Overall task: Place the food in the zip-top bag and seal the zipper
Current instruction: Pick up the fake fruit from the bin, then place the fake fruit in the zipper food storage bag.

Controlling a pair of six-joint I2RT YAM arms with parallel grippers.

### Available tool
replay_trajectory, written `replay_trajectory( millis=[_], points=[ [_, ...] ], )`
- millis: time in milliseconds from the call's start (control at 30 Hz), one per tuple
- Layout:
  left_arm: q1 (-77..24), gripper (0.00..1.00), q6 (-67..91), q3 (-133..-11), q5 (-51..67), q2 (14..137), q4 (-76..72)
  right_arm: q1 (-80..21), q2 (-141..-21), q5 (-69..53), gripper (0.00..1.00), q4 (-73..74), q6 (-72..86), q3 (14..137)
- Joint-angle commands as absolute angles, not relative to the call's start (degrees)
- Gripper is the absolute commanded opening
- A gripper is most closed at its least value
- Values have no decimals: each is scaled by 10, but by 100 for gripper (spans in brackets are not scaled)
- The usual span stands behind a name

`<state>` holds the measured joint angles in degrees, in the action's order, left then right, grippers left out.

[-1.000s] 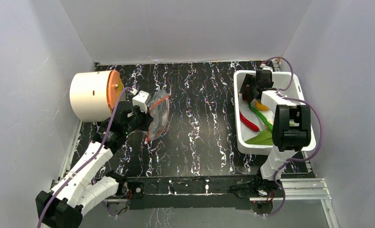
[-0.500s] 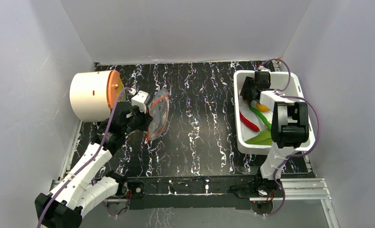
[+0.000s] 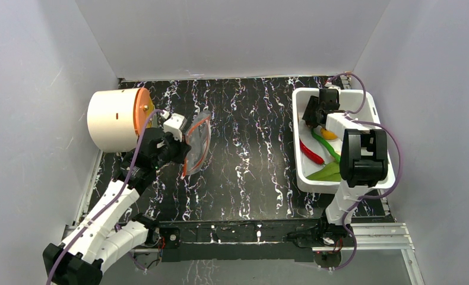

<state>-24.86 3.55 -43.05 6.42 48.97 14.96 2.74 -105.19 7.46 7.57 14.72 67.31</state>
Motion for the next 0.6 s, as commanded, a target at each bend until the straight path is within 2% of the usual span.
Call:
replay_trajectory(
  millis=[0,400,567],
  points=[
    [-249,0,27,-427,63,478,140,30,-1002,109,56,100,169,704],
    [-249,0,29,-418,58,443,136,28,-815,106,50,241,210,746],
    [-249,0,44,-406,85,435,114,17,-752,59,48,285,228,764]
  ],
)
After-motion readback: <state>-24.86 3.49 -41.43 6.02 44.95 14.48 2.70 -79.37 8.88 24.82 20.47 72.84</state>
